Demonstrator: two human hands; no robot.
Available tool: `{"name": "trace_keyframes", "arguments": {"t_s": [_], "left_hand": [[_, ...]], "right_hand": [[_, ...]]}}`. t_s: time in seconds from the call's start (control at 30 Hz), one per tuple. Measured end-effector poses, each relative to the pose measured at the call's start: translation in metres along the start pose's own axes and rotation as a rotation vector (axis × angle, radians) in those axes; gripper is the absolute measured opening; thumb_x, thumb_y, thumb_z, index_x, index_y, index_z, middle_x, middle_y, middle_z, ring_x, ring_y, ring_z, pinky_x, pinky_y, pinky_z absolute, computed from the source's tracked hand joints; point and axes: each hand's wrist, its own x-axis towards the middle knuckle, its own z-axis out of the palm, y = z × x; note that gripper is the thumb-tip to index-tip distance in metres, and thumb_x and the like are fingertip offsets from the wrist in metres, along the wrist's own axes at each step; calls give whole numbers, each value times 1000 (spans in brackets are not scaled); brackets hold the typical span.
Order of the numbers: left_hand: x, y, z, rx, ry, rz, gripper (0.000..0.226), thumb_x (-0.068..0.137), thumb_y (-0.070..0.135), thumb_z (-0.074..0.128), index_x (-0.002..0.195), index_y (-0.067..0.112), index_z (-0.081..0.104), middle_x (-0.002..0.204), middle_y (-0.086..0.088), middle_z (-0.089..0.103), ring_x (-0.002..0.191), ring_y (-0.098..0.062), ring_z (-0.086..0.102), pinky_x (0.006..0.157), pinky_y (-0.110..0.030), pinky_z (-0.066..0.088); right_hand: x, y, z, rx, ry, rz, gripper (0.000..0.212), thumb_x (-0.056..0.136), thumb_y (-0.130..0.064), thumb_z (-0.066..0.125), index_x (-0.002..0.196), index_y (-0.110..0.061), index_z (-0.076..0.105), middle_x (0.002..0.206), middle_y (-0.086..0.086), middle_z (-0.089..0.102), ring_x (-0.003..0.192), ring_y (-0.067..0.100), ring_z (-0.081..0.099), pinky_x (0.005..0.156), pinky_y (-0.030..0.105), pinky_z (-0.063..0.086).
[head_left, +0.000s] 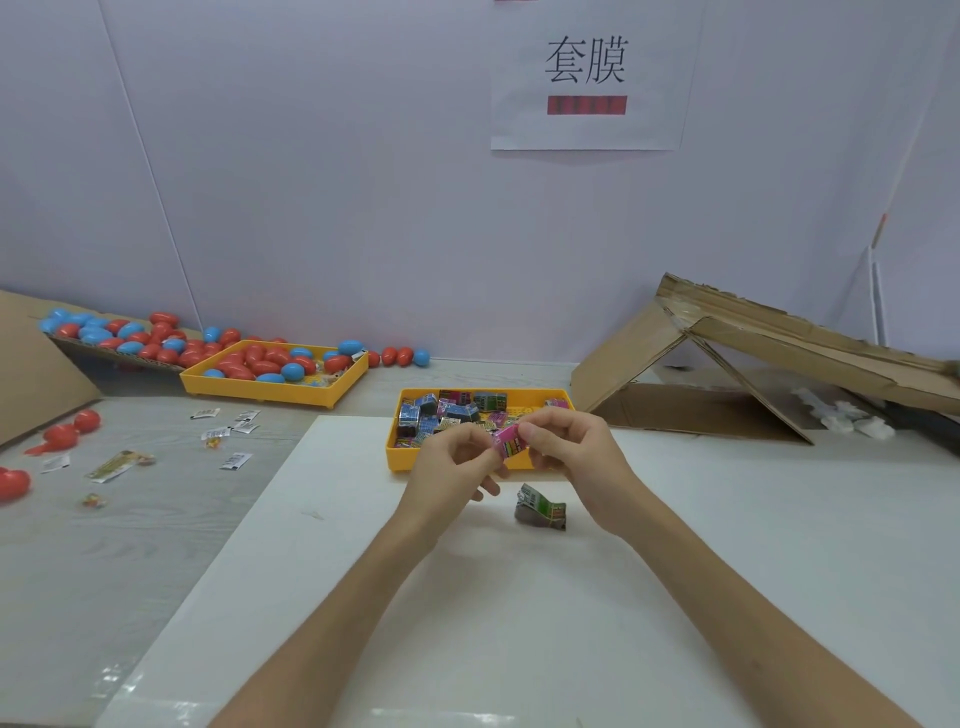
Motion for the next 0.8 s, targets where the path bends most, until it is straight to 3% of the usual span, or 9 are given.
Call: {"name": "trace_keyframes", "arguments": {"t_s": [0.2,0.37,0.53,0.67,0.8], "left_hand": [[2,0,-4,-117,-26,-133,12,98,14,60,90,7,65,79,-5,76,64,-16,69,62,-28,53],[2,-1,-2,-93,-60,-161,14,95,14,62,82,14,63,79,-5,76,64,-15,69,64,-30,51],[2,-1,-1,-62,-77,-176,13,94,14,63,99,2,66,79,-2,76,64,-13,69,63,-29,51],[2,-1,-2,-62,-51,-158,12,96,19,64,89,10,67,79,-3,76,65,-13,68,64,-30,50],[0,-1,-1,28,-57,-121,9,96,18,63,99,11,69,77,1,76,63,-9,67,61,-27,49]], "right_hand": [[2,1,-1,24,-59,47,26,95,-9,65,115,-21,75,85,5,70,65,14,58,74,33,50],[2,-1,-2,53,-68,48,30,91,-10,69,118,-24,73,89,7,72,65,16,59,69,26,52],[2,-1,-2,34,-54,54,30,94,-8,66,119,-23,73,99,9,74,67,17,60,68,25,52],[2,1,-1,-24,-102,85,33,95,-8,66,126,-19,69,99,5,75,71,14,62,68,25,50],[0,0,0,-39,-110,78,38,93,-4,66,128,-18,67,113,6,75,79,13,66,68,22,50]]}}
